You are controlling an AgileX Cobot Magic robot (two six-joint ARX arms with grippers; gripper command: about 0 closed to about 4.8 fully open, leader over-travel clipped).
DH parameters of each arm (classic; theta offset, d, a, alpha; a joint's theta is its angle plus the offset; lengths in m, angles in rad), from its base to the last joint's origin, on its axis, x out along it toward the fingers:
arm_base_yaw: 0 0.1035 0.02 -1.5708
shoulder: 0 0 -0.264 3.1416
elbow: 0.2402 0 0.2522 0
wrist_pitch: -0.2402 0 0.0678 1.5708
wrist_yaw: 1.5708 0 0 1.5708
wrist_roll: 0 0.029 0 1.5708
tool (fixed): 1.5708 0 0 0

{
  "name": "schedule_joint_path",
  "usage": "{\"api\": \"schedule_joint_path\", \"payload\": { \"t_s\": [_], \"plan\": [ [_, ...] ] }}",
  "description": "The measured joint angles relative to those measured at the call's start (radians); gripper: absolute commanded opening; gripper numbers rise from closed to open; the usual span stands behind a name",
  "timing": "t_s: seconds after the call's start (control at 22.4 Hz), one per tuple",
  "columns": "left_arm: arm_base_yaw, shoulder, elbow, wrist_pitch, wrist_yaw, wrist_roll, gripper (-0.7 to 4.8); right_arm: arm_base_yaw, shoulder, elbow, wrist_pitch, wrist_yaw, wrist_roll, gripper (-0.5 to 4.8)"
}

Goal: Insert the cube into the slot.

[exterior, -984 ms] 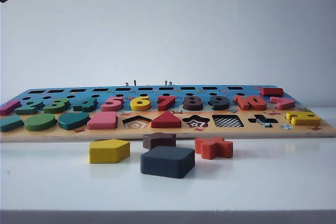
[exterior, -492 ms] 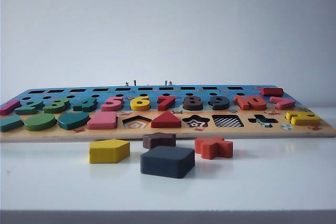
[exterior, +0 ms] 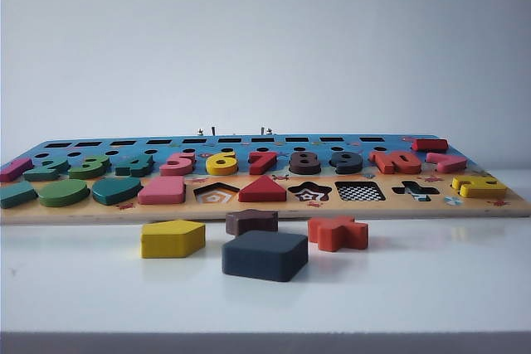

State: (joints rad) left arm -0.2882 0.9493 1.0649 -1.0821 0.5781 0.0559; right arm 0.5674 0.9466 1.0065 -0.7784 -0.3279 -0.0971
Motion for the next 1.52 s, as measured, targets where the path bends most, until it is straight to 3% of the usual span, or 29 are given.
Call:
{"api": "schedule_joint_path", "payload": {
  "t_s": [0.13,0.4,0.72,1.07,1.21,1.52],
  "plan": [
    [0.000,0.000,0.000,0.000,0.000,0.000,0.17,0.037,0.032,0.013,-0.049,-0.048,-0.029,3.22],
    [0.000,0.000,0.000,0.001,0.000,0.000,0.17,0.098,0.138,0.029,-0.151,-0.056,-0.036,3.24],
    [0.000,0.000,0.000,0.001,0.000,0.000,0.17,0.209,0.254,0.031,-0.133,0.066,-0.076,3.24],
    [0.000,0.000,0.000,0.001,0.000,0.000,0.17,0.374,0.294,0.031,-0.082,0.085,-0.119,3.23],
    [0.000,0.000,0.000,0.001,0.000,0.000,0.17,0.450,0.307,0.031,-0.062,0.165,-0.121,3.24],
    [0.000,0.000,0.000,0.001,0.000,0.000,0.17,0.503,0.373,0.031,-0.014,0.214,-0.032,3.24]
  ]
}}
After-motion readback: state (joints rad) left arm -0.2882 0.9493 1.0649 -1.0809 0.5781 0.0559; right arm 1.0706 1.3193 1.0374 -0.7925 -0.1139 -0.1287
